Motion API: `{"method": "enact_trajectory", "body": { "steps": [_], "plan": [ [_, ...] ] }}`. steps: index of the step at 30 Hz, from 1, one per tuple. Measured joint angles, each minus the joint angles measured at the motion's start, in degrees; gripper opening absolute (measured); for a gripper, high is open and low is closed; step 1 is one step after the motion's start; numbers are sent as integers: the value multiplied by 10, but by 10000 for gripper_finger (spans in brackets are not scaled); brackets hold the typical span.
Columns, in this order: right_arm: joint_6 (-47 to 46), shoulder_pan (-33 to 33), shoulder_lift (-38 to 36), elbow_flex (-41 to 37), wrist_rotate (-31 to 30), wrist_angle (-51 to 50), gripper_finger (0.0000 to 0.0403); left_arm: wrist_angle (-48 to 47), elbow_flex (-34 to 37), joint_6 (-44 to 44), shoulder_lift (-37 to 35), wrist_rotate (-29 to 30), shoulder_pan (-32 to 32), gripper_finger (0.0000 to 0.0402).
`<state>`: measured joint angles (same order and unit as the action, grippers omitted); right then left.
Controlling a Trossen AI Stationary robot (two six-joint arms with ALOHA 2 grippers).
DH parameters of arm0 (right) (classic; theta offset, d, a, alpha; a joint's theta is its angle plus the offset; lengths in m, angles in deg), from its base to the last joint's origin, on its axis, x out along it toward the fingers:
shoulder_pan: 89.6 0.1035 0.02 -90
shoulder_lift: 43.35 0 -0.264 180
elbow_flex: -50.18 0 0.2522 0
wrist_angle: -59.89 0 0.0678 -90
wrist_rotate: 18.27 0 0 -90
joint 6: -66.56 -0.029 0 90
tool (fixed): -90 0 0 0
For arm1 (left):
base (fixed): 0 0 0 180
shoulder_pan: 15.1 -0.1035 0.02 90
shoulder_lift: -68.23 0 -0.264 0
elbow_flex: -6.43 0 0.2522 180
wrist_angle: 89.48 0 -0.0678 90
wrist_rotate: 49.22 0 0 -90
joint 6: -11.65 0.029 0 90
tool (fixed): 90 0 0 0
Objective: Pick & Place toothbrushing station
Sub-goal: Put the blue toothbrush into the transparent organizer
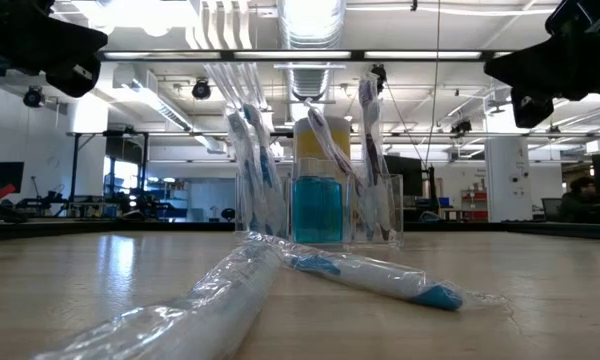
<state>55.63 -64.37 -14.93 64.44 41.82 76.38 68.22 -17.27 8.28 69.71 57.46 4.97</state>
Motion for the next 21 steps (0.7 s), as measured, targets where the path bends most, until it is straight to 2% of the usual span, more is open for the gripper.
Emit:
{"method": "enact_trajectory", "body": {
  "steps": [5, 9, 14, 21],
  "plan": [
    [-27, 0, 14, 8, 3, -1, 8, -1, 0, 0, 0, 1, 0, 11],
    [-27, 4, 51, 45, 6, -28, 8, -1, 0, -2, 0, 1, 0, 10],
    [-75, 4, 138, 156, 20, -188, 8, -3, 0, -9, 0, 0, 0, 5],
    [-153, 4, 315, 348, 113, -391, 8, -5, 0, -15, 0, -10, 0, 18]
  ]
}}
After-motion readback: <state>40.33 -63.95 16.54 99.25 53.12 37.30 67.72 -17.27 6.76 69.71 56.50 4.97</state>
